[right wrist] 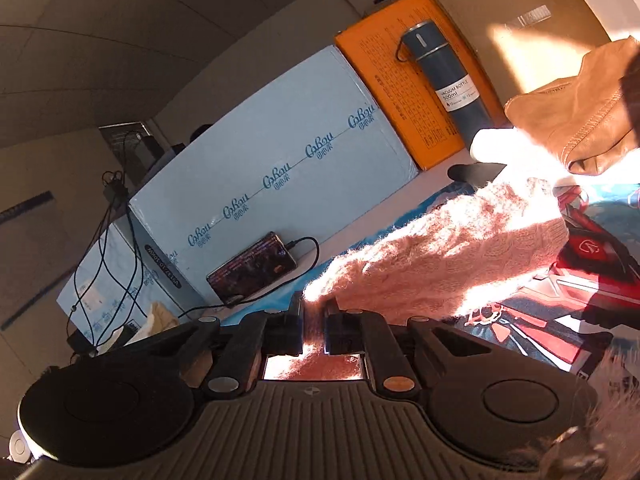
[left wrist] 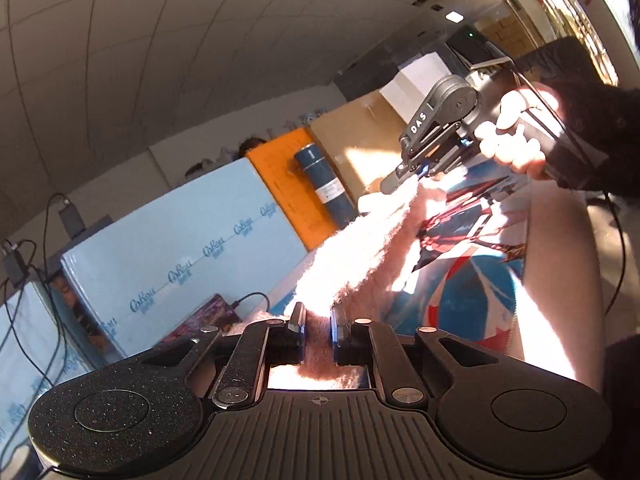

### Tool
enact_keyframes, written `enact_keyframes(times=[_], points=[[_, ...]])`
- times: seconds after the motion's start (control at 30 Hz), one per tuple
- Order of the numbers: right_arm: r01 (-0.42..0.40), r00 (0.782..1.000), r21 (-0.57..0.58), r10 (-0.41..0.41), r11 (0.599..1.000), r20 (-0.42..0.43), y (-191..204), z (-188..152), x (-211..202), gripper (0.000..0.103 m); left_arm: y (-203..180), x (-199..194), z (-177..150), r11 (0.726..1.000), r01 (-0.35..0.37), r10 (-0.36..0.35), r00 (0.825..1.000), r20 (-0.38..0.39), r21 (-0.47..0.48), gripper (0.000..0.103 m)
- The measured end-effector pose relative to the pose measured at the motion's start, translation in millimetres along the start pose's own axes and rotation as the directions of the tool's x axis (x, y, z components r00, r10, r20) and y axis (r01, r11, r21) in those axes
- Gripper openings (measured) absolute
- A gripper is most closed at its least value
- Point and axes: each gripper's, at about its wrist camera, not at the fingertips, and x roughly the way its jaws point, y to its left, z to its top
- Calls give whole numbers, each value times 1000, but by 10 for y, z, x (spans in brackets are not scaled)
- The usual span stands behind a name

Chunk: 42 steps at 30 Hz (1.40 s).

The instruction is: Fold clothes

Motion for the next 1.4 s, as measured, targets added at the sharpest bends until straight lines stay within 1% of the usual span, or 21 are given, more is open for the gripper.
enact_keyframes(times=[0.13,0.3,0.33,0.37,0.43,0.5,0.53,0.6,0.63,0.7,0.73,0.8,0.87,0.97,1.0,1.03,1.07,1.17,1.23,1.33,1.4], points=[[43,999,30,-43,999,6,-126,-135,-460,8,69,-124,-94,981,107,-114,993,-38,-160,10],[120,991,-59,-123,991,-48,-207,-309,-756,9,60,-155,-255,957,142,-181,974,-138,-252,10],[143,988,-54,-146,988,-56,-246,-325,-797,16,72,-166,-280,949,157,-204,967,-153,-274,10],[166,984,-48,-169,985,-58,-287,-337,-839,33,86,-181,-302,939,172,-228,959,-165,-297,11],[208,978,-16,-208,978,-17,-392,-318,-932,53,163,-240,-314,909,205,-270,953,-140,-362,13],[247,968,36,-248,968,32,-536,-257,-986,59,291,-331,-321,865,230,-291,954,-73,-446,14],[270,961,61,-273,961,50,-602,-225,-995,64,373,-378,-318,846,224,-272,962,-32,-484,14],[335,937,101,-342,937,71,-722,-164,-964,66,540,-474,-316,806,210,-222,974,47,-553,15],[362,925,116,-372,925,78,-778,-135,-934,66,620,-525,-314,794,191,-179,981,78,-578,17],[385,913,141,-399,912,89,-876,-86,-881,66,801,-610,-292,776,99,-46,994,100,-622,23],[394,908,153,-410,906,91,-919,-62,-852,66,890,-621,-298,762,36,18,997,77,-646,26],[413,900,163,-429,896,78,-978,-19,-774,66,1067,-533,-341,721,-107,112,993,-38,-684,41],[425,897,149,-437,893,60,-1008,29,-681,66,1243,-440,-391,666,-247,192,969,-158,-704,52],[448,892,70,-451,891,37,-974,80,-532,66,1468,-234,-575,582,-408,194,910,-367,-703,56],[457,889,40,-458,889,30,-951,85,-483,65,1515,-191,-637,562,-441,190,892,-410,-700,56],[464,885,9,-465,886,24,-927,84,-438,59,1548,-166,-691,543,-467,189,878,-440,-698,56],[471,882,-22,-470,882,25,-898,52,-408,41,1558,-146,-726,533,-479,187,871,-454,-698,57],[484,875,-112,-484,868,29,-815,-40,-324,10,1542,-152,-786,526,-486,192,867,-460,-698,61],[487,874,-98,-485,868,43,-822,-63,-366,9,1521,-140,-792,529,-499,196,859,-473,-686,65],[531,846,-41,-527,846,80,-896,-35,-486,9,1528,-146,-803,524,-510,194,851,-488,-682,66],[545,836,-21,-541,838,89,-947,-5,-543,11,1555,-118,-818,518,-515,192,848,-494,-683,74]])
